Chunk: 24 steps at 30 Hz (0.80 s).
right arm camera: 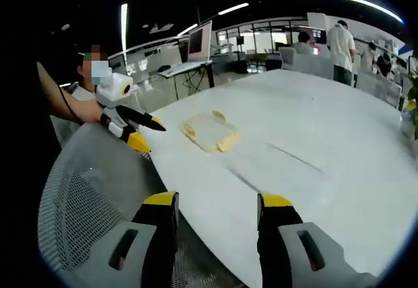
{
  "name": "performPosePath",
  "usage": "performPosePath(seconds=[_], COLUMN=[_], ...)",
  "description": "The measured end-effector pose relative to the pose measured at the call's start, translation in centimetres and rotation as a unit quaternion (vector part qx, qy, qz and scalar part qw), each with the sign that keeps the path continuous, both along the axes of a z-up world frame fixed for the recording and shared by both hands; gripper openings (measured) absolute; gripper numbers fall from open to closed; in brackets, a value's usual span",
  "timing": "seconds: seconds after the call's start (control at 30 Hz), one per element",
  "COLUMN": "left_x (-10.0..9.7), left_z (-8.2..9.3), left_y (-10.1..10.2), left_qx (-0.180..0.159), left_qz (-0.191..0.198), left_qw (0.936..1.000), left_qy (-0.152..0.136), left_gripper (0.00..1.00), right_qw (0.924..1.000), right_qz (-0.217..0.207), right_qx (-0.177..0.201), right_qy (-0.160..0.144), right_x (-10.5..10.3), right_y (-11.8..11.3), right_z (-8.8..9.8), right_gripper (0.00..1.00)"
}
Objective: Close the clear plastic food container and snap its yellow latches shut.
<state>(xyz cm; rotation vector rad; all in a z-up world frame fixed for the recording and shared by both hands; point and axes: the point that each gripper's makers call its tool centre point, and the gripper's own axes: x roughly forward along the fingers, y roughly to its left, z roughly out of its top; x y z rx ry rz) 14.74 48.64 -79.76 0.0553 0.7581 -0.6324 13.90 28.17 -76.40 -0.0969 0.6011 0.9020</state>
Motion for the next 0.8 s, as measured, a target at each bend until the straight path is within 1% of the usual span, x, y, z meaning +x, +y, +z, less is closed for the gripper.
performPosePath(seconds=[0.4,0.53,0.8], left_x=[0.18,0.15,0.17], left_z=[-0.01,-0.11,-0.25], left_y=[0.18,0.25,0.42], left_qx=[-0.001,0.003,0.005], left_qz=[0.006,0.006,0.01], left_qw=[1.0,1.0,0.9999], left_qy=[0.0,0.001,0.003], left_gripper=[0.6,0.6,0.6], right_qw=[1.0,1.0,1.0], right_qz=[0.005,0.001,0.003], right_qx=[0.002,0.006,0.008], right_qy=[0.0,-0.004,-0.002], right_x=[-0.05,0.1,0.01], right_y=[0.15,0.14,0.22], right_z=[0.1,0.3,0.22], right_gripper=[0.45,0.45,0.45])
